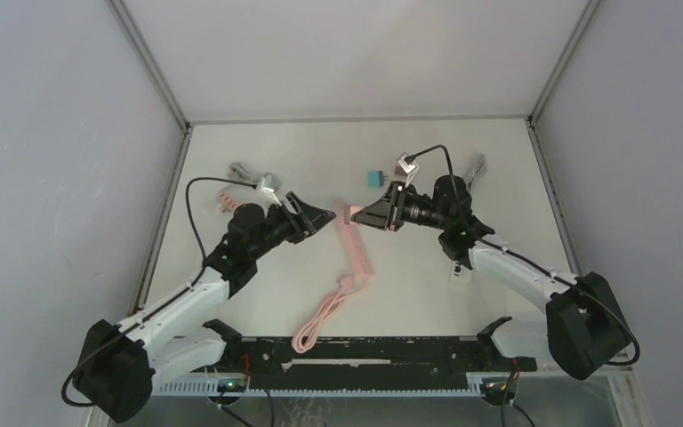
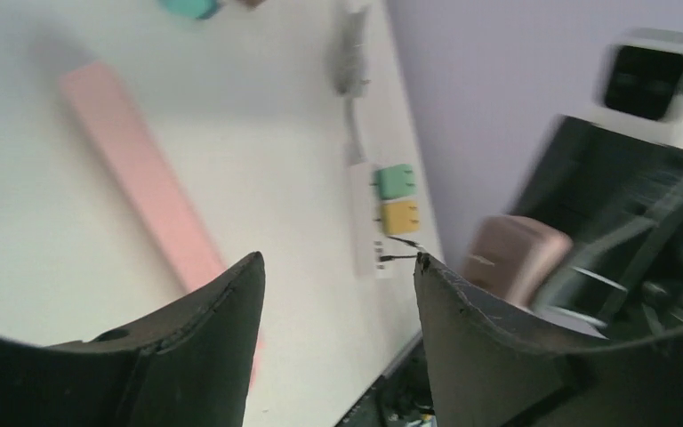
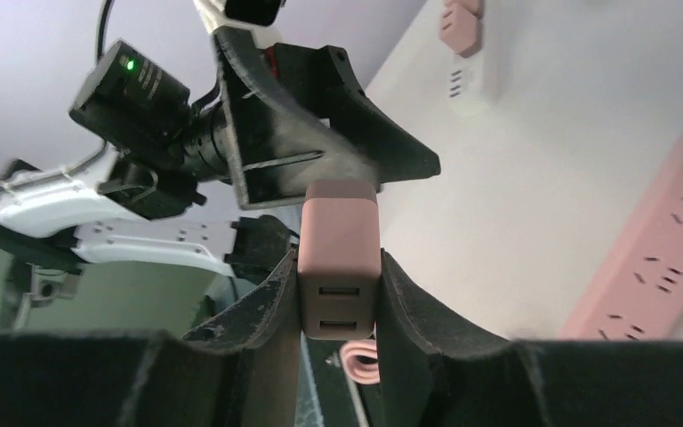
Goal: Insert the plug
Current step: Adjust the plug.
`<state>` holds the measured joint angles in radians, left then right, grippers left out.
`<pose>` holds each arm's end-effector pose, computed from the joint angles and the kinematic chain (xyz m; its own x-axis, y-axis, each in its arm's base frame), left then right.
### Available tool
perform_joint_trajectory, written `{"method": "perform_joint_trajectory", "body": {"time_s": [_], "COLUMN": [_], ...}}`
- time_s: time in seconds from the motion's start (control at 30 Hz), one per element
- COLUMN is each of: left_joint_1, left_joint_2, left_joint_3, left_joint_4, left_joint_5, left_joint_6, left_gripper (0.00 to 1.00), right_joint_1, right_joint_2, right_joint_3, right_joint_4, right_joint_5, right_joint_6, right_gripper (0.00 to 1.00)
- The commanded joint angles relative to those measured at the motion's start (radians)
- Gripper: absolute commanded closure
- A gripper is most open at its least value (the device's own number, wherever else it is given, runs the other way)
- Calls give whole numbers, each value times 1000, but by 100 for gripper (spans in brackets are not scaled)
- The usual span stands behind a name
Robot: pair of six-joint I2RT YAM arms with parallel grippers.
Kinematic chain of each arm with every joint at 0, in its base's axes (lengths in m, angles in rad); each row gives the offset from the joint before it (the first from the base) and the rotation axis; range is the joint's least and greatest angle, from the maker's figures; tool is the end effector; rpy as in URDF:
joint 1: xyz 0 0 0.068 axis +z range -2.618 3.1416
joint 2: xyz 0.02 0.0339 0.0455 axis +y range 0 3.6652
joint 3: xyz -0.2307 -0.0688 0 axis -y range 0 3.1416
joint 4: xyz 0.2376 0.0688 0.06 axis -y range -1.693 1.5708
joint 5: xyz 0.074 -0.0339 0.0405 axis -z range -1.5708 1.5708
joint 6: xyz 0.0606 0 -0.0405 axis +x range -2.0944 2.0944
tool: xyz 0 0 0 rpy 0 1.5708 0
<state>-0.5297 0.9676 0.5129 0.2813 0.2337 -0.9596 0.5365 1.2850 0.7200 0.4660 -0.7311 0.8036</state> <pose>0.2172 -0.1434 0.2301 -0.6492 -0.5431 -0.5325 0.2731 0.4870 -0.8296 0.2426 0.1913 0.2465 -0.7440 0.1811 -0.6432 -0.5994 0.2448 0.7621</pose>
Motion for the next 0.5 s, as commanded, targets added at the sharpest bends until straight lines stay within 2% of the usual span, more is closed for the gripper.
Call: {"method": "perform_joint_trajectory", "body": {"time_s": [0.0,0.23,0.47], "left_joint_1": [4,-3,-13], "left_joint_2": [104,361,525], "left_joint_3": [100,217,322], "left_joint_4": [-163,-215,-228], "left_joint_5": [-97,-138,-156], "left_joint_6": [73,95,105], "left_gripper": [33,33,34], "right_joint_1": [-12,-21,-38], "right_joint_2": [-82,-146,-167], "right_joint_3": [13,14,14], "right_joint_4": [-143,-338,-409], "right_joint_5": [96,234,287], "right_joint_6": [-149,-270,-321], "right_gripper": [100,100,100]}}
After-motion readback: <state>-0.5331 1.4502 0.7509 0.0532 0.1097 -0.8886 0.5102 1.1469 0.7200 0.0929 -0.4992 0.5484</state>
